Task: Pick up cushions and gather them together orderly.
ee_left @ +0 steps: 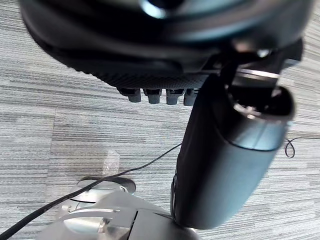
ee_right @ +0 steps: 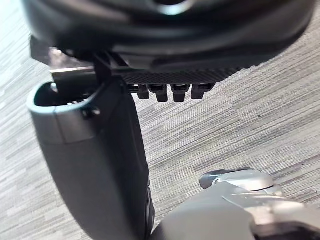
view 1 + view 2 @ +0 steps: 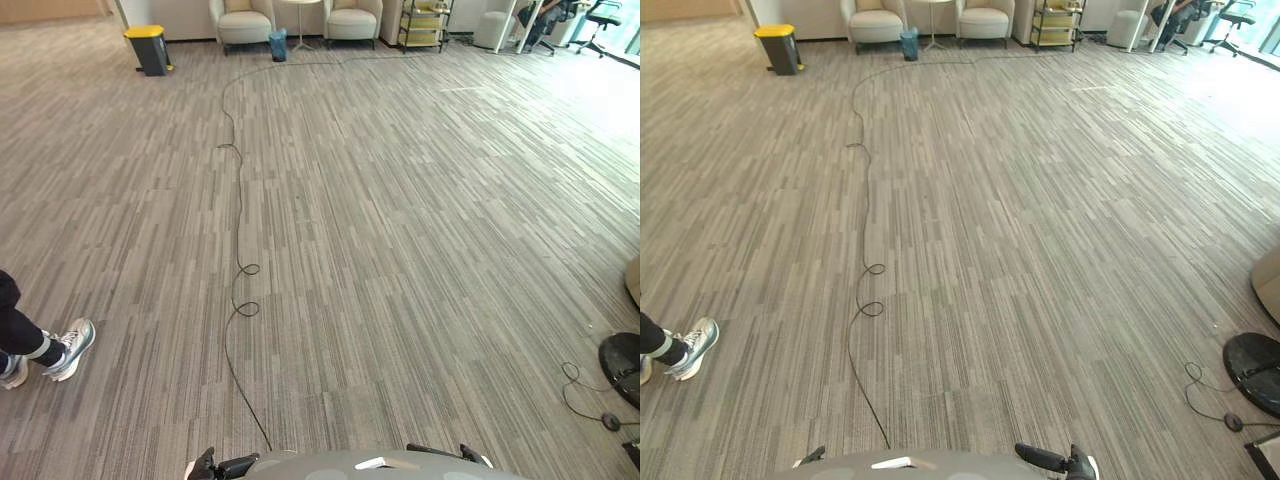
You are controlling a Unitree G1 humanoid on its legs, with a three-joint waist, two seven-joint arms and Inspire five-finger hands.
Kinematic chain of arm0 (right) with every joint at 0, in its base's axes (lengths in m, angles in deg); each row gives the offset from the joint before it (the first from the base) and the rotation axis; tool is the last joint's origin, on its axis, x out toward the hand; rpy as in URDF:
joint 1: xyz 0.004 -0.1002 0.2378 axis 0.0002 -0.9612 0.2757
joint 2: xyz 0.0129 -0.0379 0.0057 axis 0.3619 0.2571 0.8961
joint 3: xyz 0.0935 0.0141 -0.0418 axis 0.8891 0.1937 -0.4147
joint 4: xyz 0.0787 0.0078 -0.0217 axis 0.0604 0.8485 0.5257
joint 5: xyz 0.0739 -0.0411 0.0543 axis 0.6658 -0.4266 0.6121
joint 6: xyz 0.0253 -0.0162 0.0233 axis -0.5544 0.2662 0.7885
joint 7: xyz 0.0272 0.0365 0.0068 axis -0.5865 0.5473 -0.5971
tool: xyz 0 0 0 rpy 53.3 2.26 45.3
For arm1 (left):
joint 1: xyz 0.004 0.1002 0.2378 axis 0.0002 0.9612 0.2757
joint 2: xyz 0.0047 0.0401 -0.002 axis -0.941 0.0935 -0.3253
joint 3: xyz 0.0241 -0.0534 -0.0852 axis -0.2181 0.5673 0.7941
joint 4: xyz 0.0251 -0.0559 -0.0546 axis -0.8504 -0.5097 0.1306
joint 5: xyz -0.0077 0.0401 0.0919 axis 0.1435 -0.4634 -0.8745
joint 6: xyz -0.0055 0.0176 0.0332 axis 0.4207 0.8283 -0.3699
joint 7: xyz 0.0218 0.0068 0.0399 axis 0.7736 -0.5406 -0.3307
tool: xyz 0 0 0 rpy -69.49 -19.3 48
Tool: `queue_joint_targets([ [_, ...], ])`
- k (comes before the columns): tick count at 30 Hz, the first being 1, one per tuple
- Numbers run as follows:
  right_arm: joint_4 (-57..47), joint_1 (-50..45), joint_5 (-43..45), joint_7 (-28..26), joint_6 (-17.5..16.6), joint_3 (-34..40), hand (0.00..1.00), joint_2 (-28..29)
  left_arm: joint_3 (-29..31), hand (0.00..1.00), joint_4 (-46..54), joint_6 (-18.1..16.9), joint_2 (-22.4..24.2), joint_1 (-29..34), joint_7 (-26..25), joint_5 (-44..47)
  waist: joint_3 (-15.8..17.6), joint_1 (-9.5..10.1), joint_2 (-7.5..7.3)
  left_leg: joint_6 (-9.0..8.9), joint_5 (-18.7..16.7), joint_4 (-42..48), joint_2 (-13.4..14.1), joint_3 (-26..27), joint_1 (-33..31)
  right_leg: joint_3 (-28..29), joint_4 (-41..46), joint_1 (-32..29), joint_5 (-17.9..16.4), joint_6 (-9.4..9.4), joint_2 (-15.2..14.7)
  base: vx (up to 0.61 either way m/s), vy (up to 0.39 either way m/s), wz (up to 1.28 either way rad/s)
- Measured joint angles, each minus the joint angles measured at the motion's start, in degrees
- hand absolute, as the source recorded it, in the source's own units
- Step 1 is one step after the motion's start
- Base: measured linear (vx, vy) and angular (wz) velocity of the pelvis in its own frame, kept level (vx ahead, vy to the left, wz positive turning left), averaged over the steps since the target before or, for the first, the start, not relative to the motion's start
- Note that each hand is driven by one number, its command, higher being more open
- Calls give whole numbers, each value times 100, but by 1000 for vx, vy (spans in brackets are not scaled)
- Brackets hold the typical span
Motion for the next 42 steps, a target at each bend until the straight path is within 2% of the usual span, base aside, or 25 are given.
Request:
queue_joint_targets([
  [4,0,0,1,-2,-2,33,100,-2,0,100,-1,-4,12,-75,15,-17,3,1,17,-4,160,-445,-48,27,260,14,-169,111,13,18,-19,66,20,-3],
  [15,124,102,-3,-4,-14,166,100,-32,-35,100,-220,-22,14,-222,37,-108,90,4,63,-57,388,-834,-59,26,541,16,-346,294,42,17,-2,11,-22,-1],
  [23,172,132,0,-3,-14,167,100,-56,-75,100,-223,-22,12,-249,36,-109,160,4,69,-33,454,-1096,-54,-10,607,-6,-371,253,60,-1,19,-52,-23,2],
  [38,216,167,265,-2,-46,181,100,-43,-292,100,-247,-24,-80,-277,54,36,198,-5,39,-22,484,-992,-115,-300,414,-261,-365,199,-19,-40,-18,-13,-28,9],
  [40,209,206,264,0,-56,198,100,-15,-288,100,-219,-24,-105,-322,60,121,314,-15,-2,-47,312,-597,-129,-327,299,-301,-132,185,-185,-45,-62,-25,-35,15],
  [42,93,181,263,2,-65,230,100,-14,-263,100,11,-26,-58,-316,55,172,408,-15,37,-98,-380,728,3,-292,-262,-333,347,2,-489,-90,-31,-53,-29,7],
])
